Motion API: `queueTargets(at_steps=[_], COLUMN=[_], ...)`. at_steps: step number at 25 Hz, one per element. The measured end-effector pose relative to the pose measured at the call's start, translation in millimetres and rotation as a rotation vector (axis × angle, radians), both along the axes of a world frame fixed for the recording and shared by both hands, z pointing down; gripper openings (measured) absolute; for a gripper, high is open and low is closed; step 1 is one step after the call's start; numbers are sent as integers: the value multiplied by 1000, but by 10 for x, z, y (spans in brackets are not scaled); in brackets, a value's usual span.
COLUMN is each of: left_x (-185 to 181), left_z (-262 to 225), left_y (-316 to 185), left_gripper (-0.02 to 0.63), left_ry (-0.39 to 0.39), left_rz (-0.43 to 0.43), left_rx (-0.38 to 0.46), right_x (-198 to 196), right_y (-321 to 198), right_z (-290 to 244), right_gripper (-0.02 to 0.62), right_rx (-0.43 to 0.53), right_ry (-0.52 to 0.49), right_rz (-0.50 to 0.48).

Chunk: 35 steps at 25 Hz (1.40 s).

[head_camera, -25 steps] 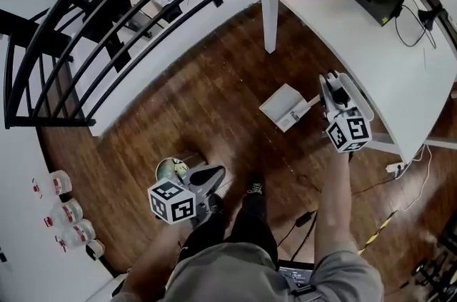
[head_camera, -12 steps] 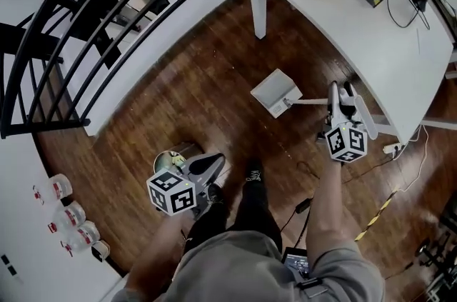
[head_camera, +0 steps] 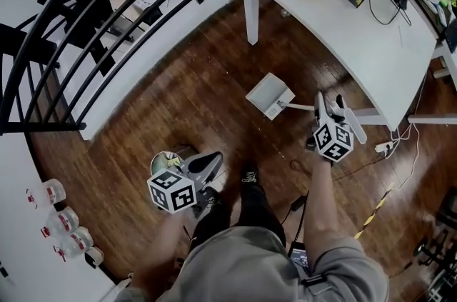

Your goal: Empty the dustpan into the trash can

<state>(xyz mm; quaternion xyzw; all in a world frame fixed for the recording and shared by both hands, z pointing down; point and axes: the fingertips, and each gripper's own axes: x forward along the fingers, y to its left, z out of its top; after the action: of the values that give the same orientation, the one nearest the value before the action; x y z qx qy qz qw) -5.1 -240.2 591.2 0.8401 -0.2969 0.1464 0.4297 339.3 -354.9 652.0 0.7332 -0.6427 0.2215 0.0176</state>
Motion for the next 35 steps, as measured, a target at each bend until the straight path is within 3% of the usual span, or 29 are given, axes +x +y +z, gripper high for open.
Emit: queueTargets(at_steps=[4,7,9,11,13,17,21,25,29,35], left_x=[-163,-400,-626,-899,-1202,-1747,-2190,-2565,-2844,-3126], left_z=[-116,-175,-222,-277,-355,-588,-864,-1188,-1473,-1785], left_y=[74,183,235,275,358,555,770,945,1158,1443], left_gripper=[5,5,5,5,5,5,5,5,5,6], left_ry=[21,33,39,29,9,8,-2,-16,-29,-45], left_rz=[-61,-129,-188,-237,-283,-395,-482,-572,-612,-650], left_rx=[49,83,110,138,169,231,301,391,458,523], right_x=[36,-84,-469,-1080,-1770,-3070,-4243,-5074,-5610,-6022], right_y=[107,394,585,711,791,840,1124,1490,1873,2312], right_z=[211,474,600,593,379,-397,-1176,-1834,-2192,-2413], right_gripper=[362,362,335,270,175,1,0,0,0,0], right_rx=[-133,-241,-305,-333,-300,-135,4,115,168,204], right_ry=[11,-64,-90,-72,-46,-57,-112,-109,-101,-82], right_rz=[16,25,-86,-269,-445,-730,-1029,-1241,-1370,-1501])
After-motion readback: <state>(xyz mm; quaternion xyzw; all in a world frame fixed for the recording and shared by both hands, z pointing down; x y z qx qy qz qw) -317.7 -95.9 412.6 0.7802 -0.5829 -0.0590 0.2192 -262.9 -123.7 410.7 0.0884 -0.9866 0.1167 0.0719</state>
